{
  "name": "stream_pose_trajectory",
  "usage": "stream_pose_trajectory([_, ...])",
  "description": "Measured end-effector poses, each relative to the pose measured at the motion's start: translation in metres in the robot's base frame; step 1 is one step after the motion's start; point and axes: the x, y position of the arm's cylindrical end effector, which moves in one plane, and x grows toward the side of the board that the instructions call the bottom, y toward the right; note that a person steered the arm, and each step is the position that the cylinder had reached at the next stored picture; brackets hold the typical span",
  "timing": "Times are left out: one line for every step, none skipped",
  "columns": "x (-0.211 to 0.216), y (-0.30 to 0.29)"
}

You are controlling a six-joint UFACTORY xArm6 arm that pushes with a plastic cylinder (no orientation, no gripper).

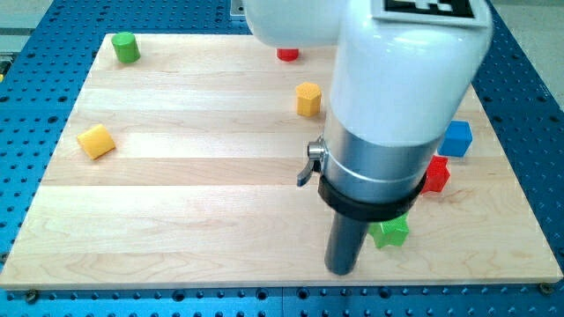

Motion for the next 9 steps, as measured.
stream_pose_trajectory([-0.022,0.015])
stream_pose_trajectory([-0.028,0.053])
stream_pose_trajectory([-0.025,0.125])
stream_pose_trajectory([-0.05,0.082])
stream_pose_trajectory([-0.073,0.123])
stream_pose_trajectory([-0.09,0.142])
stream_pose_trajectory([-0.1,0.164])
stream_pose_trajectory([-0.1,0.184])
stream_pose_trajectory([-0.111,0.146])
